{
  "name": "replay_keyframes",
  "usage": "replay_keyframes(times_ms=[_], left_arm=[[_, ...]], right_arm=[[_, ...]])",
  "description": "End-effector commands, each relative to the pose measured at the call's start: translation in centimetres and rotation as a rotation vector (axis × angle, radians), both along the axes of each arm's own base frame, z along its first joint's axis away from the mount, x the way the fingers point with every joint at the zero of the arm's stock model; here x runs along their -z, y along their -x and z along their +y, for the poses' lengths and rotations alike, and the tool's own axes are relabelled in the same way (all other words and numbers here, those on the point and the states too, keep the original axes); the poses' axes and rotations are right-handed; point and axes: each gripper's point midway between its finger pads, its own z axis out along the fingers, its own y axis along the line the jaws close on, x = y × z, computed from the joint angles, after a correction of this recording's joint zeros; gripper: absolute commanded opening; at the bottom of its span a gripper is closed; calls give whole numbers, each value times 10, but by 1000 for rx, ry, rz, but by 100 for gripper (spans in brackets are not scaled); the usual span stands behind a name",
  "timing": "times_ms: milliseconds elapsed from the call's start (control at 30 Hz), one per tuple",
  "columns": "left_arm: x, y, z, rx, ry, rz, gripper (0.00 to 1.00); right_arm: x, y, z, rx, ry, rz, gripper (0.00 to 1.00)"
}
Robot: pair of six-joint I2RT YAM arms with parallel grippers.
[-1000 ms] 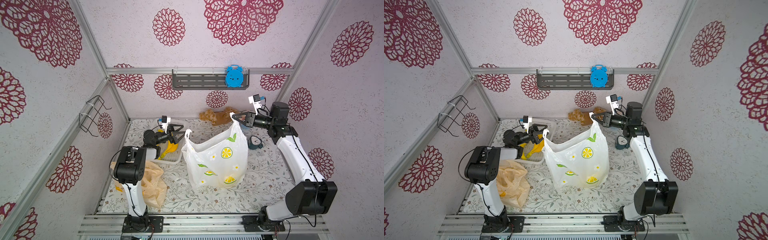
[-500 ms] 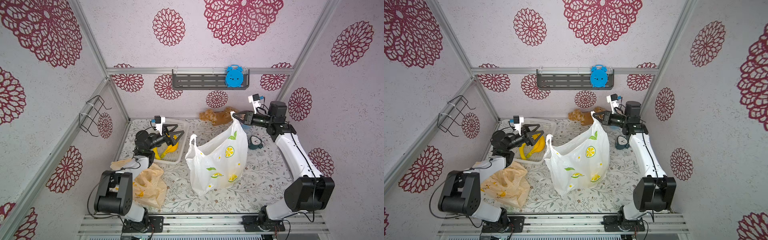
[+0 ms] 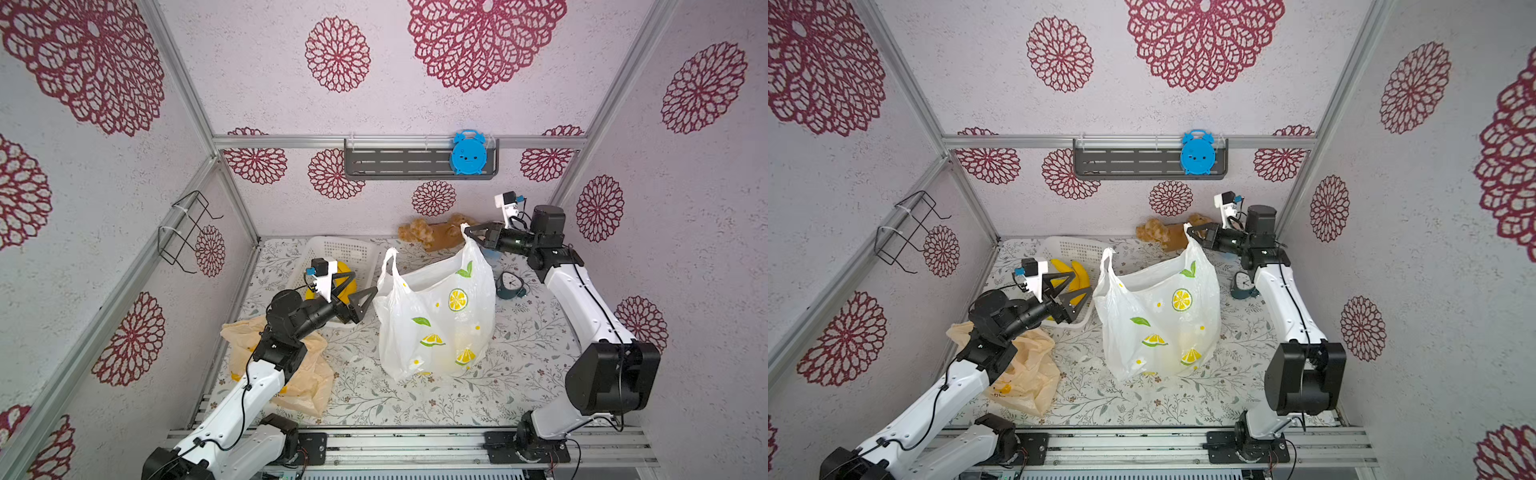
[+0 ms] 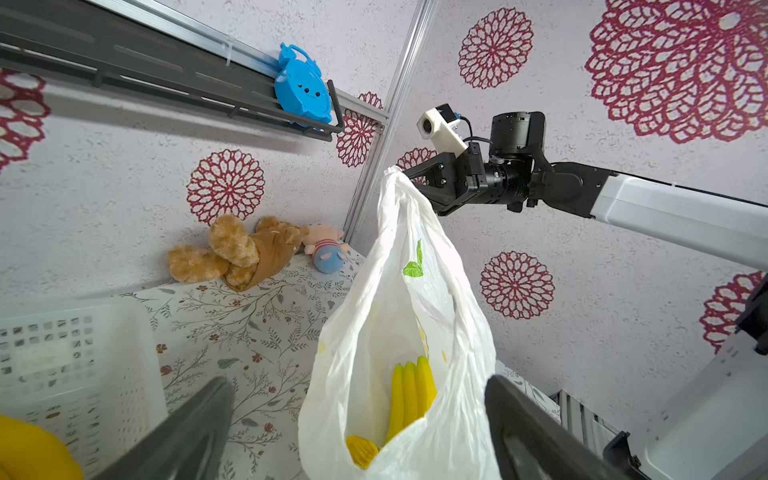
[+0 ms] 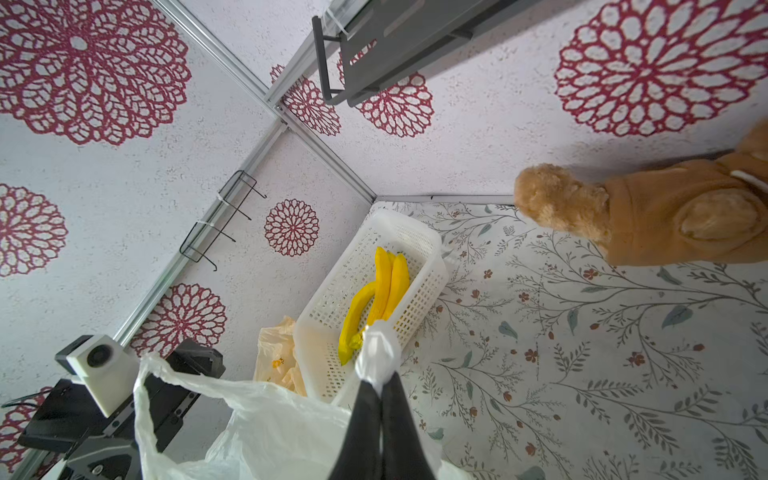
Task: Place the banana into a plastic bag & tie a knot
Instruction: Adjust the plastic bag at the center of the board.
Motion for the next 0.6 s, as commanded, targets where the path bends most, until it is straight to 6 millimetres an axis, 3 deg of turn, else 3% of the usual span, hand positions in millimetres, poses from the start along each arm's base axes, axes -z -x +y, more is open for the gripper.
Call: replay_keyframes(times_ms=[0, 167, 333, 567], left_arm=[[14, -4, -5, -67, -62, 85, 97], [12, 9, -36, 14, -109, 100, 97], [8, 17, -48, 71, -112, 85, 97], [19, -2, -59, 69, -162, 112, 97]], right_arm=[[-19, 5, 2, -10, -19, -61, 0], [-20, 9, 2, -13, -22, -62, 0], [-18, 11, 3, -20, -18, -58, 0], [-20, 16, 3, -27, -15, -65, 0]])
